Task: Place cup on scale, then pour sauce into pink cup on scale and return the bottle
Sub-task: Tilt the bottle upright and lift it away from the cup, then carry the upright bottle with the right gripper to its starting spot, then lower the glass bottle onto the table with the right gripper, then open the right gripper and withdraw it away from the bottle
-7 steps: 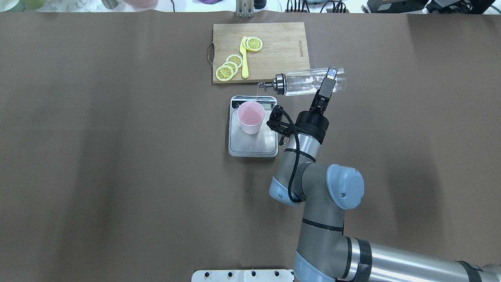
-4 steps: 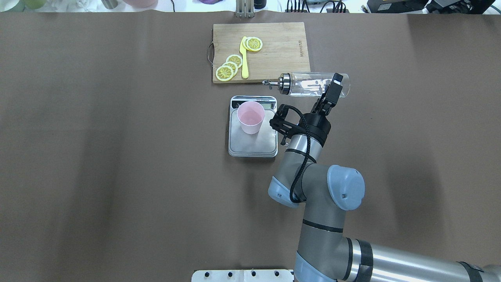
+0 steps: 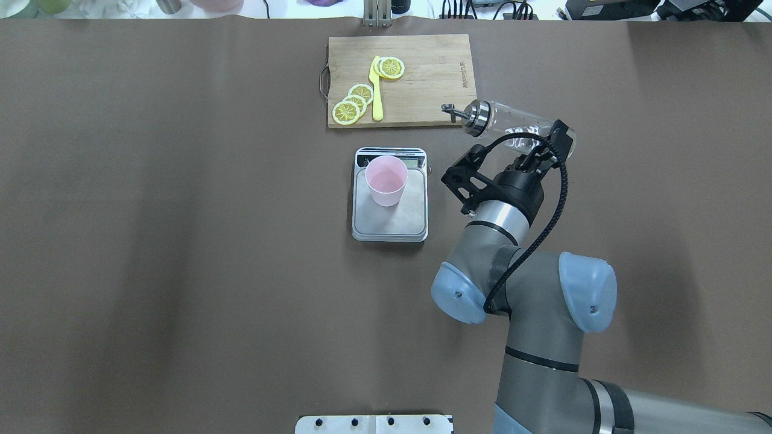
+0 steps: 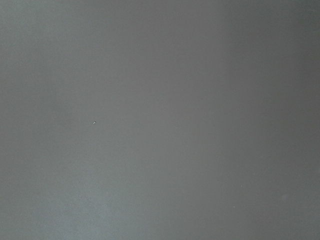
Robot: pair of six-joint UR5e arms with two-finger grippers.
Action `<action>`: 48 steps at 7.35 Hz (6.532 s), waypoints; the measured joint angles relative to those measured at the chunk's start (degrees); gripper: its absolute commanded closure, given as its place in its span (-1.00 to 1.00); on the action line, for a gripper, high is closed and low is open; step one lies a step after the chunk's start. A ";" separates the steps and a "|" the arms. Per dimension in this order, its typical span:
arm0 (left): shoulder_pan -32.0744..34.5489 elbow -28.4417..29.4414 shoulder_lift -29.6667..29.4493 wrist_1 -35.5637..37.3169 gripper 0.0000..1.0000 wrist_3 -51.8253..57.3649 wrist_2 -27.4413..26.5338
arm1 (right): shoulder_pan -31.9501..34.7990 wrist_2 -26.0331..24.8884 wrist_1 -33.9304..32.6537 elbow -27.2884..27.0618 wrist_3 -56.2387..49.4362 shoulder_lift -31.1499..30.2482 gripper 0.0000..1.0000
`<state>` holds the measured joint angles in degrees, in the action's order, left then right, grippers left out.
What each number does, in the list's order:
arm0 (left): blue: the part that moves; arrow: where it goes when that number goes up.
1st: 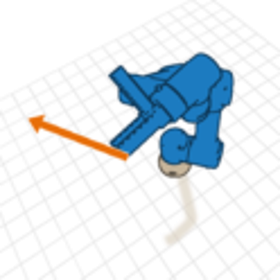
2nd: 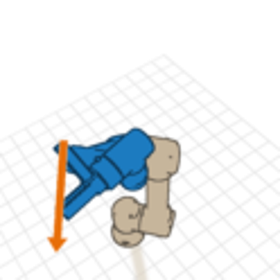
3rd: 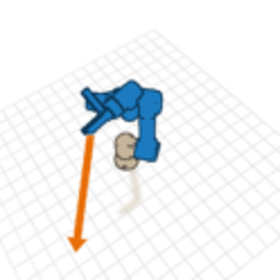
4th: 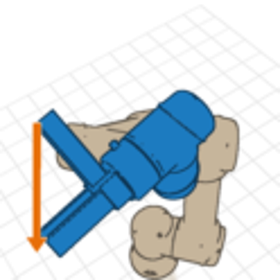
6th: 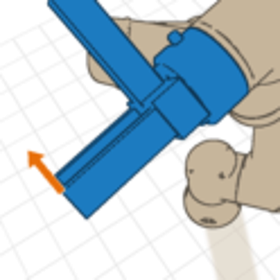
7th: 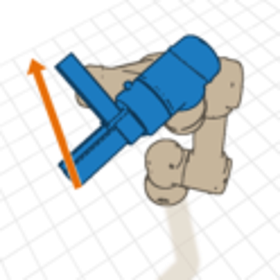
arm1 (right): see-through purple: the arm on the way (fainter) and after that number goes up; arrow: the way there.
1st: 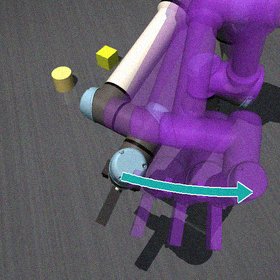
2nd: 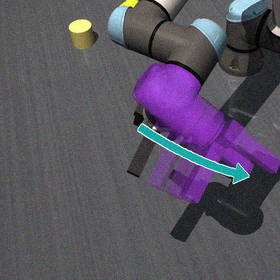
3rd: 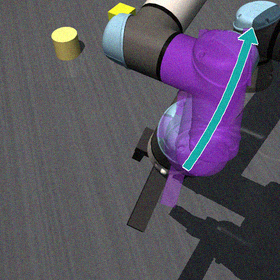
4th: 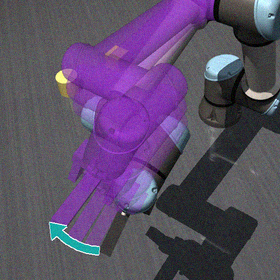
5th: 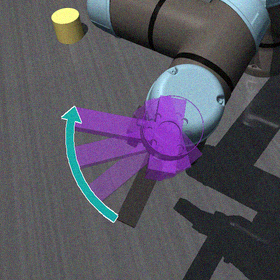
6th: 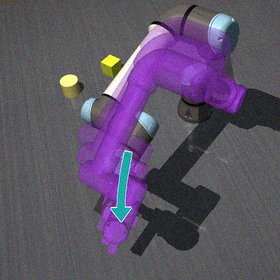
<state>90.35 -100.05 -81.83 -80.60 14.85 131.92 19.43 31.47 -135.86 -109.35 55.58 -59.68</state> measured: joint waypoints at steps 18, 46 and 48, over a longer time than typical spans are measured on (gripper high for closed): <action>-0.06 -4.09 -0.28 -0.09 -0.97 -0.37 2.11 | 8.71 25.49 114.92 18.95 2.06 -29.32 1.00; -0.08 -4.23 -0.19 -0.09 -0.97 -0.46 2.11 | 1.37 16.34 126.80 21.97 1.19 -39.56 -1.00; -0.04 -4.22 -0.25 -0.09 -0.97 -0.52 2.13 | 1.31 16.96 126.94 19.65 0.96 -43.44 -1.00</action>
<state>90.31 -104.26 -82.08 -80.68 14.34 134.06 20.74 48.43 -8.92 -89.70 56.54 -103.11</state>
